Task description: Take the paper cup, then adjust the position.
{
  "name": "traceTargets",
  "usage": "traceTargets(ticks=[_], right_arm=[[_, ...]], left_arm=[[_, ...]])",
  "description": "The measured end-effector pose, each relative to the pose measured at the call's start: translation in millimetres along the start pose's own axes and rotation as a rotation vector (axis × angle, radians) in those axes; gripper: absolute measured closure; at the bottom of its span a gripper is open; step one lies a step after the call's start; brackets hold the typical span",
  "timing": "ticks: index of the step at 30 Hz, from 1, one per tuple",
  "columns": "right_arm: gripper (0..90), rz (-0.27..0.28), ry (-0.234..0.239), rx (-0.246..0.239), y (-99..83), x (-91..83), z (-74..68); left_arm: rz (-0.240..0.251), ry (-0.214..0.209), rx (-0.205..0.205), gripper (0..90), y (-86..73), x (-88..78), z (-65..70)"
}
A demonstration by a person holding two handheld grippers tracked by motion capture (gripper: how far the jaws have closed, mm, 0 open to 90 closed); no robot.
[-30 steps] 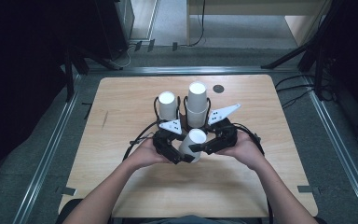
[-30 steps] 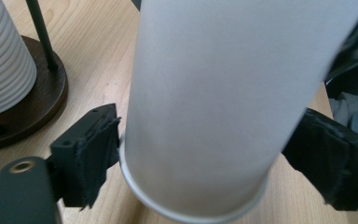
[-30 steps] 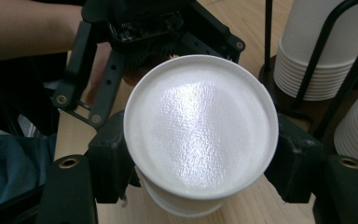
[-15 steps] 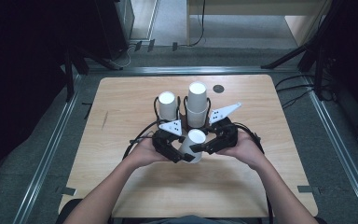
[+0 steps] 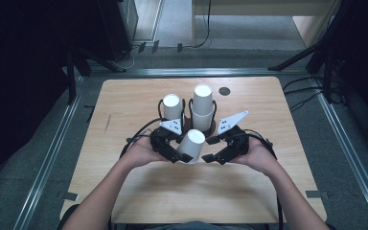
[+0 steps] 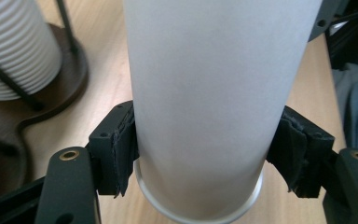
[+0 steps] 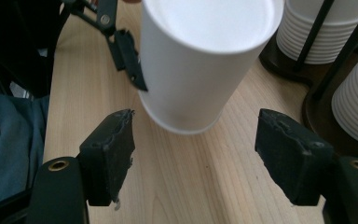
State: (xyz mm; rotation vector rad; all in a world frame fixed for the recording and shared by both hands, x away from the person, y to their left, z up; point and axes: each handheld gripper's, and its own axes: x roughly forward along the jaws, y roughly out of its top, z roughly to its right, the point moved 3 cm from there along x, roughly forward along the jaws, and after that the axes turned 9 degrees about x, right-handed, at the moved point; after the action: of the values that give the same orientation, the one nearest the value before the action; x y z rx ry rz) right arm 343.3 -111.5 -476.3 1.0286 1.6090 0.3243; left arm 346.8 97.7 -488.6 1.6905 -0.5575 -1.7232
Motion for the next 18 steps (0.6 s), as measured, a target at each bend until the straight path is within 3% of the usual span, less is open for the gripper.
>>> traceTargets(ticks=[6, 12, 18], right_arm=[[28.2, -0.013, 0.005, 0.018, -3.2, 2.9, 3.4], [28.0, -0.014, -0.016, 0.049, -6.8, 3.9, 8.6], [28.0, -0.005, -0.030, 0.038, -6.8, 4.9, 9.9]], left_arm=[[-0.033, -0.002, -0.001, 30.4, -1.4, -2.7, -7.5], [-0.091, 0.015, 0.040, 30.7, -1.0, -2.3, -11.1], [-0.106, 0.004, 0.072, 30.8, 0.9, 1.0, -10.1]])
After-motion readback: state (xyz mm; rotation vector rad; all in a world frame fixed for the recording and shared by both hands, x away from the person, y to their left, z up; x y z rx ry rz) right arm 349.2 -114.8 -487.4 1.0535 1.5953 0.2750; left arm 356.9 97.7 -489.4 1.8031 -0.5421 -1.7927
